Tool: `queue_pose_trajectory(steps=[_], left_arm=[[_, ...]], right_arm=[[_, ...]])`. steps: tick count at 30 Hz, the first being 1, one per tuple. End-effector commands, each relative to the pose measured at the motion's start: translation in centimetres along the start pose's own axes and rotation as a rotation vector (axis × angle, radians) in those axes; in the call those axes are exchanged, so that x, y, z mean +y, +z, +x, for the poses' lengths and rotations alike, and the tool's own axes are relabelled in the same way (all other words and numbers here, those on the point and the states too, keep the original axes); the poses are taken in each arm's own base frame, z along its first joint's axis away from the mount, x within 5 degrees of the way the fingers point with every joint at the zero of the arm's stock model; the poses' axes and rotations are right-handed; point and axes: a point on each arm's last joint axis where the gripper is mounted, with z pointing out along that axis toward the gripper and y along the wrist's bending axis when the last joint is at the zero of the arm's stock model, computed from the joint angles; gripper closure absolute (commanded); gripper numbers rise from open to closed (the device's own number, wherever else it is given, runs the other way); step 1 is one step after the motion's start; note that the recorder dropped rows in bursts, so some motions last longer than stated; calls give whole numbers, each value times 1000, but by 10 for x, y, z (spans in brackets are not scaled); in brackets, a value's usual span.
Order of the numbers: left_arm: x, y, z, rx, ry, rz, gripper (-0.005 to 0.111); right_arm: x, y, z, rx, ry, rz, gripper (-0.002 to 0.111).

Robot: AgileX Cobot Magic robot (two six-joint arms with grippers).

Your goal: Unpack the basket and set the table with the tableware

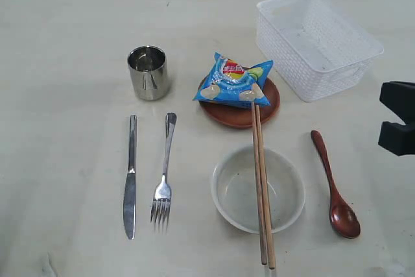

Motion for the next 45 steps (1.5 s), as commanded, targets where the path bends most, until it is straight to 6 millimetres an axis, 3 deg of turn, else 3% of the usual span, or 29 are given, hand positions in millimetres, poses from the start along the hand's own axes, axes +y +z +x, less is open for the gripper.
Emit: queue_pose_trajectory(steps=[1, 10, 12, 18, 22, 27, 30, 45], left_arm=[[-1, -1, 2, 5, 5, 8, 107], [-1, 0, 2, 5, 8, 8, 107], [-1, 0, 2, 5, 8, 8, 107], [0, 0, 2, 1, 8, 1, 107], [0, 0, 2, 1, 8, 1, 107], [0, 0, 2, 1, 8, 1, 107], [0, 0, 2, 1, 8, 1, 107], [0, 0, 2, 6, 7, 2, 107]], right_arm=[[0, -1, 1, -10, -7, -1, 109], [-1, -1, 0, -16, -54, 8, 109], [-3, -11, -1, -62, -134, 28, 109], [-16, -49, -1, -283, -92, 176, 109], [-20, -54, 15, -507, -102, 254, 109], [-23, -37, 53, -729, -125, 265, 109], [-28, -29, 66, -564, -72, 288, 109], [-29, -28, 69, -540, -18, 279, 109]])
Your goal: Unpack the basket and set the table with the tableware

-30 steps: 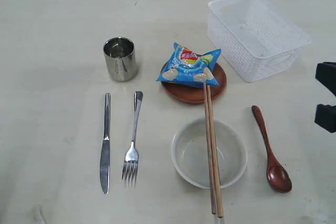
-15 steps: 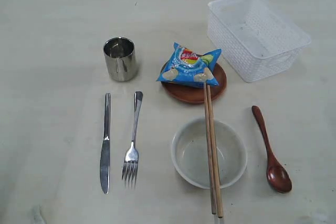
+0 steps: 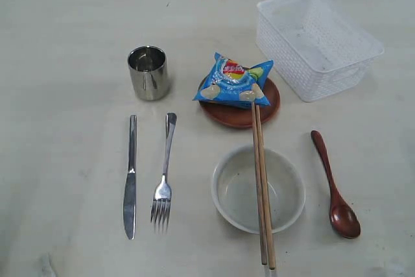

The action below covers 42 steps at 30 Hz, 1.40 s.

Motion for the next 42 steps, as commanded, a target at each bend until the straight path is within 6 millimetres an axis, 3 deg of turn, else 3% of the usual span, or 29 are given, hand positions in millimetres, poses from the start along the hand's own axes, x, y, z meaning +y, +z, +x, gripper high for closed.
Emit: queue_pose_trajectory(steps=[1, 31, 33, 34, 36, 42], left_arm=[[0, 0, 2, 3, -4, 4, 107], [1, 0, 1, -9, -16, -12, 107], [7, 0, 8, 71, -34, -79, 107], [18, -1, 20, 131, -88, -191, 107], [31, 1, 34, 84, -64, -317, 107], [37, 4, 80, 151, 103, -347, 107]], right_arm=[[0, 0, 0, -2, 59, 7, 109], [0, -1, -1, -16, 61, 4, 109], [0, -1, -1, -18, 61, 4, 109], [0, -1, -1, -18, 61, 4, 109], [0, -1, -1, -18, 61, 4, 109], [0, -1, -1, -18, 61, 4, 109]])
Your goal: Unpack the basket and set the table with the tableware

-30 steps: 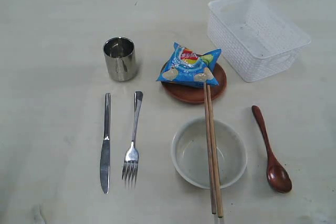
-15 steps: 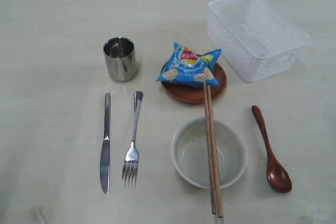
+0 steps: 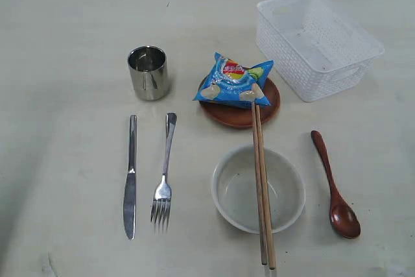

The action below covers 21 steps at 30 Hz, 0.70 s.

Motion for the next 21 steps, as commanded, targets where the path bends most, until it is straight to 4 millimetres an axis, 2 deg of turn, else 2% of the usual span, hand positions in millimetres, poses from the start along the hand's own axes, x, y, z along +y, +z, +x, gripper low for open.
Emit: queue_pose_trajectory(steps=[1, 2, 4, 12, 21], left_arm=[[-1, 4, 24, -12, 55, -6, 107], [-1, 5, 31, -34, 55, -8, 107], [-1, 5, 28, -120, 50, -15, 107], [-1, 3, 31, -85, 67, -13, 107], [-1, -5, 27, -165, 104, -21, 107]], right_arm=[[0, -1, -1, -15, 5, 4, 109], [0, -1, -1, -15, 5, 4, 109], [0, -1, -1, -15, 5, 4, 109], [0, -1, -1, -14, 2, 4, 109], [0, -1, -1, -14, 2, 4, 109]])
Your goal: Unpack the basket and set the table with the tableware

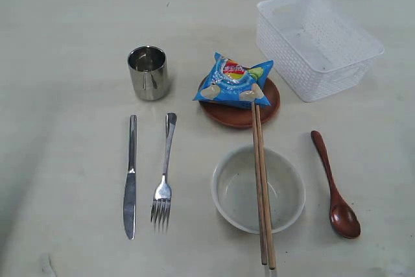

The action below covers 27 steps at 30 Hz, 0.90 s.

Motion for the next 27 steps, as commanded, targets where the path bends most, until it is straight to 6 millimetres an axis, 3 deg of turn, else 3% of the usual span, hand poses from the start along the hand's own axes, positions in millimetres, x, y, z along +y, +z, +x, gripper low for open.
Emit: queue_pose_trajectory(steps=[1, 27], left_arm=[[0, -2, -1, -27, 11, 0, 107], [0, -3, -2, -38, 11, -2, 107]], right_arm=[[0, -1, 0, -12, 2, 4, 109], [0, -1, 0, -12, 4, 4, 109]])
